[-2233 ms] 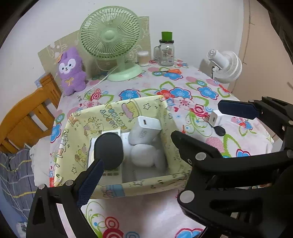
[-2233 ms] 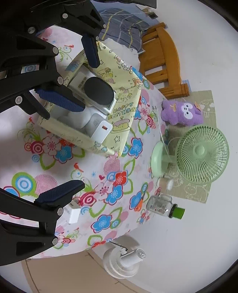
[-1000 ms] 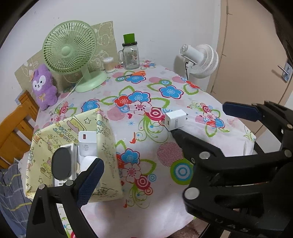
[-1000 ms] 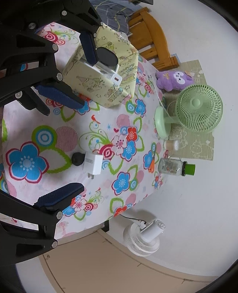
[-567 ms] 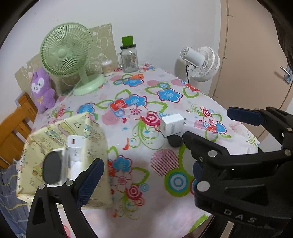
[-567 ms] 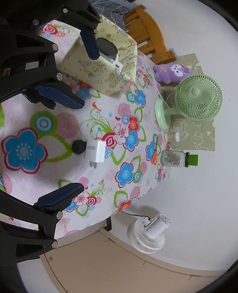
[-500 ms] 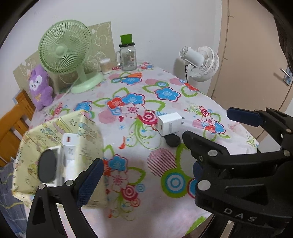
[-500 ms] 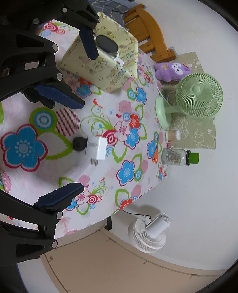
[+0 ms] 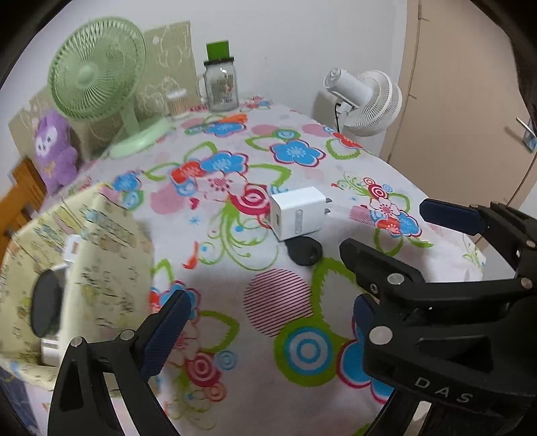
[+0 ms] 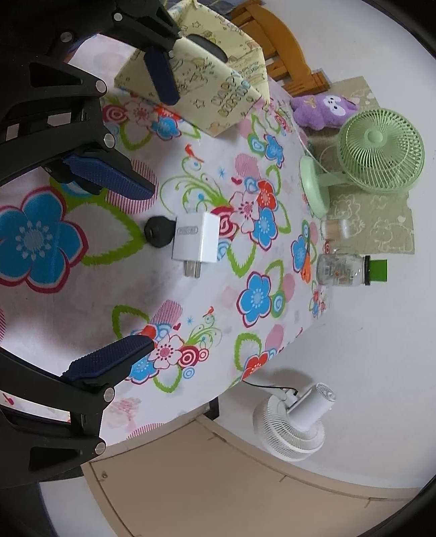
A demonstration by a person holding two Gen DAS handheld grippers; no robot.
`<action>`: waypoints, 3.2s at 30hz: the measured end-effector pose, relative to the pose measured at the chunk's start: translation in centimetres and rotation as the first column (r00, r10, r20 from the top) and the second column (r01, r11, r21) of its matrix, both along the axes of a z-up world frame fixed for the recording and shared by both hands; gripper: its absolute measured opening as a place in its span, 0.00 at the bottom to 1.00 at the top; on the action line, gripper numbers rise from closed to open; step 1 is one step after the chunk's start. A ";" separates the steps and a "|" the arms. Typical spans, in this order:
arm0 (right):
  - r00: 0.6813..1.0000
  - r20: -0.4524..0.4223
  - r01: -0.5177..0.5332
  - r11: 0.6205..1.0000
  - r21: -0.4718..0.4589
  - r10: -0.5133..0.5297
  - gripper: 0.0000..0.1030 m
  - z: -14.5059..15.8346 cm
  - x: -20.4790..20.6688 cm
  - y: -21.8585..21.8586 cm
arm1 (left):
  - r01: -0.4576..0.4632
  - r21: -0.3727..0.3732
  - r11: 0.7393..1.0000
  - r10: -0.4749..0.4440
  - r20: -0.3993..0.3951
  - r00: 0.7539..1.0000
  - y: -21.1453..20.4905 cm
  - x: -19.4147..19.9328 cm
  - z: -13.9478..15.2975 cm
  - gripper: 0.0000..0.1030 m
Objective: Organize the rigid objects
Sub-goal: 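Grasp the black car key fob with the left tool, then grasp the white plug charger with the right tool while the left tool holds the key, then carry the key with the left tool while the right tool carries the charger toward the box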
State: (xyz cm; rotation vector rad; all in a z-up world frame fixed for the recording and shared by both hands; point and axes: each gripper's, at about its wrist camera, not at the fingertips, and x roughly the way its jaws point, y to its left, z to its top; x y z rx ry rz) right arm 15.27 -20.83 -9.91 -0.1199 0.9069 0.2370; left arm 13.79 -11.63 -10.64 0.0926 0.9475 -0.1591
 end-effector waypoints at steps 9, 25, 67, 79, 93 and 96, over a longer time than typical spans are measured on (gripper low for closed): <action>1.000 -0.018 0.018 1.000 -0.012 -0.019 0.82 -1.8 1.7 -1.0 | -0.017 -0.018 1.000 0.016 -0.048 0.999 -0.8 2.1 -2.1 0.96; 0.998 -0.047 0.042 0.999 -0.010 -0.042 0.82 -4.0 4.5 -2.8 | -0.039 -0.023 0.999 0.038 -0.069 0.997 -2.1 5.1 -4.0 0.86; 0.998 -0.048 -0.043 0.999 -0.015 0.042 0.83 -4.6 7.3 2.8 | -0.064 -0.020 0.998 0.063 -0.028 0.998 1.6 5.7 -3.5 0.31; 0.997 -0.042 -0.066 0.998 0.000 0.066 0.75 -5.2 9.1 4.0 | -0.069 -0.036 0.997 0.068 -0.031 0.997 2.0 6.8 -3.5 0.31; 0.993 -0.096 -0.070 0.997 0.028 0.073 0.32 -5.2 8.2 3.9 | -0.057 -0.022 0.998 0.057 -0.028 0.998 1.7 6.2 -3.6 0.31; 0.993 -0.099 -0.061 0.998 0.023 0.063 0.31 -5.1 7.6 3.6 | -0.049 -0.018 0.999 0.048 -0.029 0.998 1.4 5.7 -3.6 0.31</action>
